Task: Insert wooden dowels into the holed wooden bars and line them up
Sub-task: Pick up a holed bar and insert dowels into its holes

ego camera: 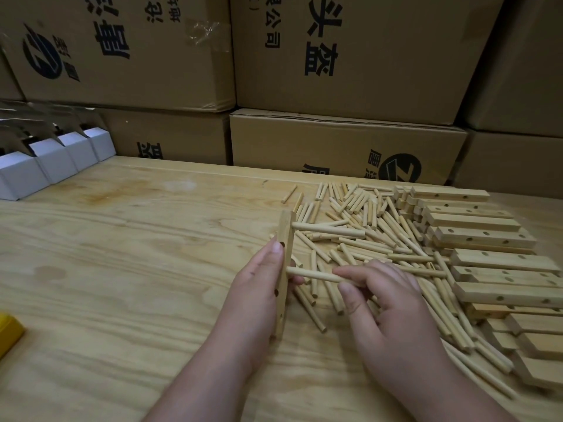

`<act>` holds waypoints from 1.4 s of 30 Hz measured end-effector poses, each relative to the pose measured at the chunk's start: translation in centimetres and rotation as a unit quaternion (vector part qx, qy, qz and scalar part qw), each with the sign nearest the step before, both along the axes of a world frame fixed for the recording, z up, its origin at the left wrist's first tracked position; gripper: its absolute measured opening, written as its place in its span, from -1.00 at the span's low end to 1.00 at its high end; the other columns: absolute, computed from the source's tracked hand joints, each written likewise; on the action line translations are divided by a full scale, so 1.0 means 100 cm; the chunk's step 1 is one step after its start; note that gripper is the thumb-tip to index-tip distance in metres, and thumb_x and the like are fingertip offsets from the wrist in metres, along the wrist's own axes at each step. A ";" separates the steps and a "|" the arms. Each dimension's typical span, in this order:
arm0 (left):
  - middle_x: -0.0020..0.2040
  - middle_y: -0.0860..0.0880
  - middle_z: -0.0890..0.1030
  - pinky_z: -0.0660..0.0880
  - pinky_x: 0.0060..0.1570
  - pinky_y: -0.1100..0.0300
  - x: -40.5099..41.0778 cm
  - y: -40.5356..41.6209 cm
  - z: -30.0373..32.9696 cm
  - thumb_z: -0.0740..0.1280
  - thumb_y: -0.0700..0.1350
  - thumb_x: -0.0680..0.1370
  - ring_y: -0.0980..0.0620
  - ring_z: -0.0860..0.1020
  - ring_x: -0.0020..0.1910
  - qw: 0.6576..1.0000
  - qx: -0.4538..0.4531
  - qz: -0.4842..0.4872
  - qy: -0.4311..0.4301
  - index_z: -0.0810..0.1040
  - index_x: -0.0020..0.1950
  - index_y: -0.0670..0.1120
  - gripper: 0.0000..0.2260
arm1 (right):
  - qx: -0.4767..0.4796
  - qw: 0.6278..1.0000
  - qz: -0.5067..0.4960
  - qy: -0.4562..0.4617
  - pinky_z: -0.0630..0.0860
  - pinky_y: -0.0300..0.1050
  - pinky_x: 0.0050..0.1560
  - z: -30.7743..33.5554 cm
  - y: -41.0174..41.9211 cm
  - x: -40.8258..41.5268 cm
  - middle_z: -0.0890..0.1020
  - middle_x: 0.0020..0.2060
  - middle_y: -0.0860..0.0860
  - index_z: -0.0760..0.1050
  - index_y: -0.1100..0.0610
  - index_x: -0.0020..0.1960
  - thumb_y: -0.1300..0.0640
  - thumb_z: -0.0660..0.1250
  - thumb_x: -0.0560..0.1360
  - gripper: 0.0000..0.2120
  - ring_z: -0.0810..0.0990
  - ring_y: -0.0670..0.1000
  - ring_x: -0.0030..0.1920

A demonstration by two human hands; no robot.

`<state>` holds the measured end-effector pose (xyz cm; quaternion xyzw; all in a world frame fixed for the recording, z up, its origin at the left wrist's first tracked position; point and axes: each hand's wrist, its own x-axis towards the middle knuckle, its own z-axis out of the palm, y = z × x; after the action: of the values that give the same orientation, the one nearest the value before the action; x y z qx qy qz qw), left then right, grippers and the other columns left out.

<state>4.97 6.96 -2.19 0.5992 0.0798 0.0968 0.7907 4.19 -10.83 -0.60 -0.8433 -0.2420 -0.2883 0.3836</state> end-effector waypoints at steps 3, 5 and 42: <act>-0.16 -0.03 0.66 0.55 0.04 0.04 0.000 -0.001 0.001 0.34 0.28 0.48 0.03 0.63 -0.15 1.000 -0.015 -0.004 -0.015 0.62 0.20 -0.09 -0.50 | 0.001 1.000 0.016 -0.009 0.44 0.00 -0.02 0.001 0.001 0.000 0.48 -0.21 -0.32 0.63 -0.05 0.03 0.00 0.32 0.53 -0.86 0.50 -0.21 -0.09; -0.19 -0.03 0.62 0.59 -0.03 0.09 -0.001 -0.001 0.002 0.34 0.29 0.50 0.02 0.60 -0.18 1.000 -0.010 -0.012 -0.021 0.65 0.14 -0.02 -0.57 | 0.006 1.000 0.025 -0.010 0.46 -0.05 -0.04 0.001 0.001 0.000 0.47 -0.21 -0.35 0.63 -0.06 0.02 -0.05 0.28 0.54 -0.83 0.50 -0.21 -0.11; -0.34 0.00 0.49 0.35 -0.40 0.19 -0.010 -0.008 0.010 0.19 0.11 0.69 0.07 0.41 -0.37 0.999 0.039 -0.021 -0.031 0.64 0.01 -0.06 -0.68 | 0.058 0.997 0.020 0.052 0.37 -0.42 -0.13 0.000 0.003 -0.005 0.57 -0.24 -0.30 0.68 0.01 0.00 0.05 0.38 0.49 -0.86 0.52 -0.24 -0.22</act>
<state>3.95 6.20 -1.20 0.6279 0.0392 0.1017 0.7707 3.68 -10.56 -0.62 -0.8284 -0.2210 -0.2502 0.4498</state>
